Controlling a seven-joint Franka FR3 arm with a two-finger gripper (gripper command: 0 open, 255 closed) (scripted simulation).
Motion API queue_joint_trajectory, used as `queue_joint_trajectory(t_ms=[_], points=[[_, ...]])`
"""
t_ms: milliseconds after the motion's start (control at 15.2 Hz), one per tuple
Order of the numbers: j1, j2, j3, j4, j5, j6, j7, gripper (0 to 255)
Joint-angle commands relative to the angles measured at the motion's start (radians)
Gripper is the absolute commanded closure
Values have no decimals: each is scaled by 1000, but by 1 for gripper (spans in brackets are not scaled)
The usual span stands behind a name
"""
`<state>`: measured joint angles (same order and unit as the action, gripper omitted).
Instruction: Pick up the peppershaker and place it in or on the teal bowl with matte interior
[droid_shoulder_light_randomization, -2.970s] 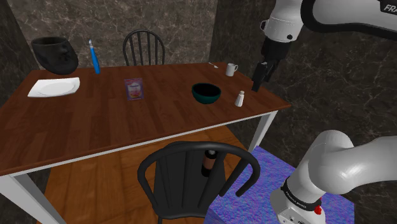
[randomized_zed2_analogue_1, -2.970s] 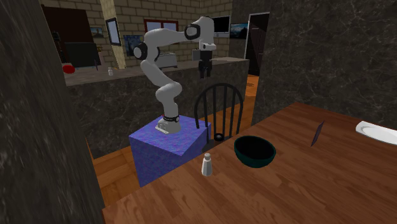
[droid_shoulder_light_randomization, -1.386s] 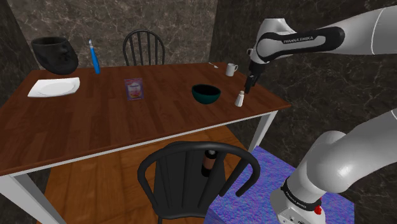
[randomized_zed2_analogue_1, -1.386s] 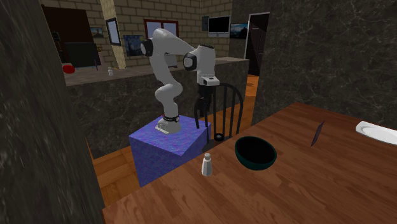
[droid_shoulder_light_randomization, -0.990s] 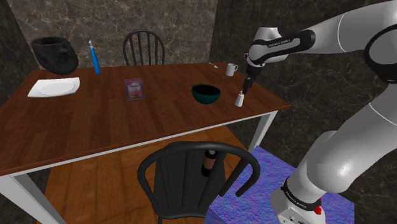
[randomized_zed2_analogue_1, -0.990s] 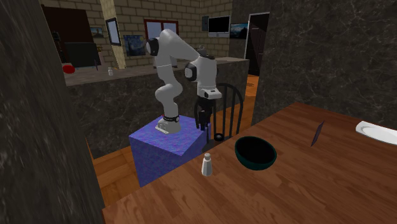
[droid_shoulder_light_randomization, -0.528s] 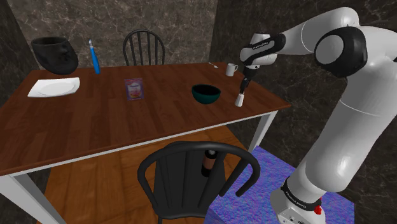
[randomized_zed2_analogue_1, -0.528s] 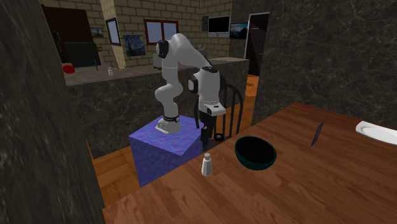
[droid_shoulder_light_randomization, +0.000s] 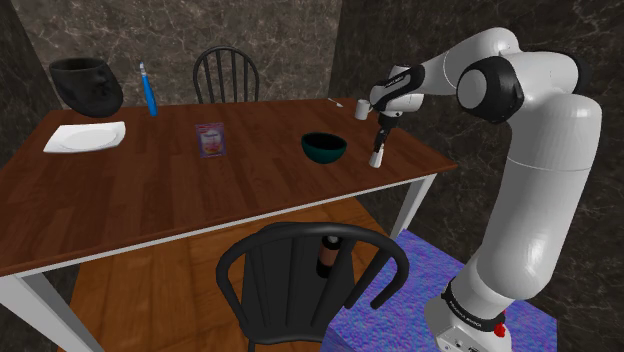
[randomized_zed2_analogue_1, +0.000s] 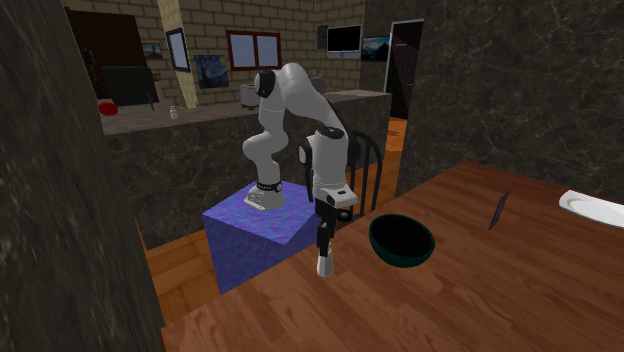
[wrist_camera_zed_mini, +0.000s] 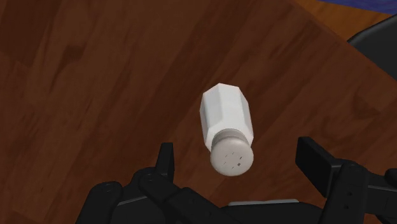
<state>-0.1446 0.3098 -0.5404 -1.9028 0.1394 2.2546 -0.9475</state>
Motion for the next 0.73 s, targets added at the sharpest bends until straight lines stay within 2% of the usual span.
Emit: queue_joint_trajectory(t_ms=[0,594,660], points=[[-6,20,5,-1,13,19,-8,0],[-10,33,9,-5,22,35,-14,0],[-10,33,9,-5,22,35,-14,255]])
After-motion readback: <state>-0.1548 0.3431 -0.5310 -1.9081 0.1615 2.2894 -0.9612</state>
